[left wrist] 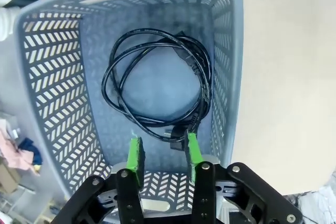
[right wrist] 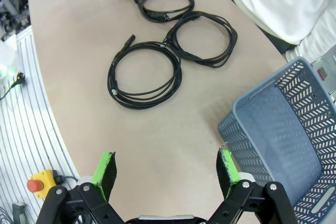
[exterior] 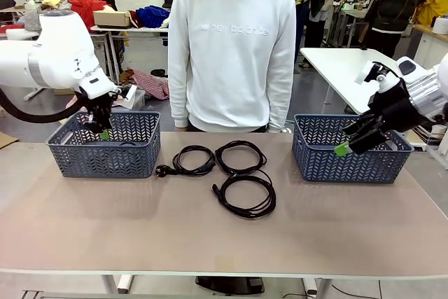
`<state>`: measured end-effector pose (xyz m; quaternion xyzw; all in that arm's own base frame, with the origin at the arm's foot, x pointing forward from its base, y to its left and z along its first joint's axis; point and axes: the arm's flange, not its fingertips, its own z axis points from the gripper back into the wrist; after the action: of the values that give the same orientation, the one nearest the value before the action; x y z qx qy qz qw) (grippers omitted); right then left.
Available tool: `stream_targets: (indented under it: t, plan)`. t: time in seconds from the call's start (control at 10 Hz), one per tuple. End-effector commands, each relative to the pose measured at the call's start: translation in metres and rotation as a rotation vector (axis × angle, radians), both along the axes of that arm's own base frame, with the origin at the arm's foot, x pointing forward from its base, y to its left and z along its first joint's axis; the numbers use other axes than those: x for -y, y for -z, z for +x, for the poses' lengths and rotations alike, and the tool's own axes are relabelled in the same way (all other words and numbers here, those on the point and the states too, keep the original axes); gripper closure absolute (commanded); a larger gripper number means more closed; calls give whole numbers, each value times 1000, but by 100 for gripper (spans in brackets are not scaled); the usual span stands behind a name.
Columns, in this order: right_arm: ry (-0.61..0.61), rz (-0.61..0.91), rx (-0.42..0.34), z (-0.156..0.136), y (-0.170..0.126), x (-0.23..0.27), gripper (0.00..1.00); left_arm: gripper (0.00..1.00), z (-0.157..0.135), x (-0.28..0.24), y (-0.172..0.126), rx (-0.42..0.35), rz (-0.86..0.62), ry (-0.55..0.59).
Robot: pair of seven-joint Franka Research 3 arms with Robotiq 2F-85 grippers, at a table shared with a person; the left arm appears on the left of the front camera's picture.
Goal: Organize the cables according to human instructions.
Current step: Pick up a bundle of cables and place it in the basket indicated by the human.
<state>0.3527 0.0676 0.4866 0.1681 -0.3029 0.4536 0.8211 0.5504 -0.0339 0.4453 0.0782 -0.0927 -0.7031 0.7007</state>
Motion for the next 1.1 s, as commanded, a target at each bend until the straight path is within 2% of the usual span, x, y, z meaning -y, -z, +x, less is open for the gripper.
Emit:
stream_targets:
  t: [0.0,0.1,0.2,0.3,0.4,0.8,1.0]
  plan:
    - [-27,14,11,3,1,3,0,26,2,-2,-11,-16,9,-7]
    - [-27,14,11,3,1,3,0,40,3,0,-17,-23,2,-6]
    - [-27,14,11,3,1,3,0,7,5,0,-21,-35,-2,-4]
    - [-27,14,11,3,1,3,0,21,7,1,-25,-50,-17,-1]
    - [-27,14,11,3,1,3,0,0,8,1,-28,-66,-27,2]
    - [-27,14,11,3,1,3,0,0,9,2,-29,-88,-36,6]
    - [-27,14,11,3,1,3,0,0,8,0,-30,-65,-55,-21]
